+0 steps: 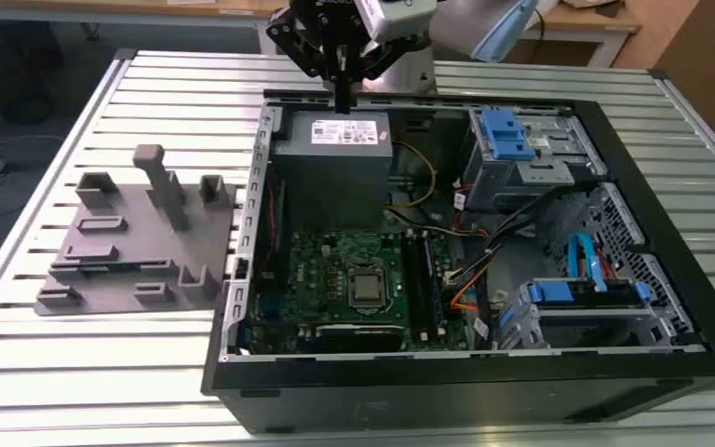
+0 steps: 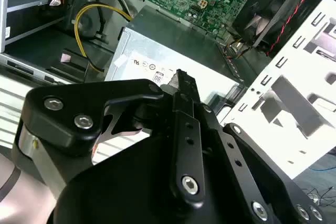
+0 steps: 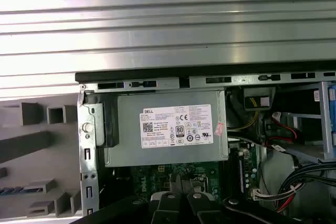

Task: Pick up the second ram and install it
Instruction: 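Reach for the second ram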

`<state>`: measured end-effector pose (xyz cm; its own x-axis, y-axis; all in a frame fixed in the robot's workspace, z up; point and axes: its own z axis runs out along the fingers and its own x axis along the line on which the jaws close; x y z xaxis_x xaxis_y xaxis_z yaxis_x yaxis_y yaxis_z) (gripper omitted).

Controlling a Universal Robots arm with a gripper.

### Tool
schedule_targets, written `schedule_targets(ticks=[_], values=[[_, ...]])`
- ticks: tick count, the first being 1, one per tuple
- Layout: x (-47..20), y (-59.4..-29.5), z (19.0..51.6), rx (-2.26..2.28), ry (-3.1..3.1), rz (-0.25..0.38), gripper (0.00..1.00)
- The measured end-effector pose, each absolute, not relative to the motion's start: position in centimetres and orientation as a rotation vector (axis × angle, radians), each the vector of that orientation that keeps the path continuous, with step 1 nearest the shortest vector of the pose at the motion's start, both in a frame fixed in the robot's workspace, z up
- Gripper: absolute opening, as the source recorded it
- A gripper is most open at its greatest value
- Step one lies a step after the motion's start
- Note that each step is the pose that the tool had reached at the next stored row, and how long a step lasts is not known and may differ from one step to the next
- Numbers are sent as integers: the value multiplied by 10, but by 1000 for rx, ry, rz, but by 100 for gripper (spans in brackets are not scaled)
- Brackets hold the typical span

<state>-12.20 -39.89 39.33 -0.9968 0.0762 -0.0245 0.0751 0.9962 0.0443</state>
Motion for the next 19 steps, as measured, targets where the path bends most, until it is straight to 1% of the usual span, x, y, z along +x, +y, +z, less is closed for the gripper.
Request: schedule_targets(ticks=[11,19], values=[[-125,-399,393,118,3113,68,11],[-153,-399,393,118,3112,68,11]])
